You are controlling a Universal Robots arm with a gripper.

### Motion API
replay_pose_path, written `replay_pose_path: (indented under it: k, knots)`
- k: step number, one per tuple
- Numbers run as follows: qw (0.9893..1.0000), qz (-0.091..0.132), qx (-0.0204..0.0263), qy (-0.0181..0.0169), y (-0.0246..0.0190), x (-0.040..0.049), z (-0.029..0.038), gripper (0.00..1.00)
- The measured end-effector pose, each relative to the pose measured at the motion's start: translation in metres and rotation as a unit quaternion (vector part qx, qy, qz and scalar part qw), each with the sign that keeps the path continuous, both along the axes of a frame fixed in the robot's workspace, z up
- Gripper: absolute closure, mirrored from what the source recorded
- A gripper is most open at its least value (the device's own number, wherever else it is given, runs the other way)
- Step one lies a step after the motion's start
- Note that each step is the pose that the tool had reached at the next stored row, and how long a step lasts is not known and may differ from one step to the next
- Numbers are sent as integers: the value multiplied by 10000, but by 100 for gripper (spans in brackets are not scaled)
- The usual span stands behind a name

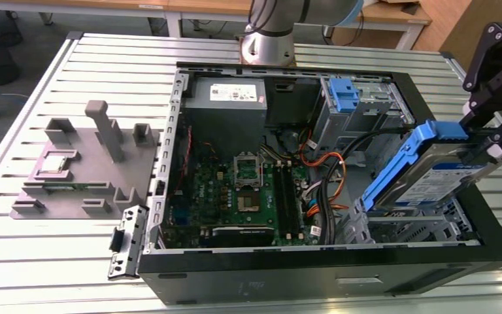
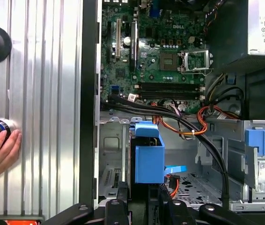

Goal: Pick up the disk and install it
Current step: 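Insert the disk into the insertion slot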

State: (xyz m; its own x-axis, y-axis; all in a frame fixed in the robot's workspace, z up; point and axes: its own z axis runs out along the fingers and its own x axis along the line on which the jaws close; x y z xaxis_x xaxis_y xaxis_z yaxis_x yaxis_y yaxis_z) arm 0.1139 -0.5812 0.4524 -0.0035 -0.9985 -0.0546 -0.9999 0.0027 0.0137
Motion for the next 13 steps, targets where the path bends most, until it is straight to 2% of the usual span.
replay_pose_path:
  k: [13]
  knots:
    - [9999, -133, -1, 0, 0, 0, -23, 65]
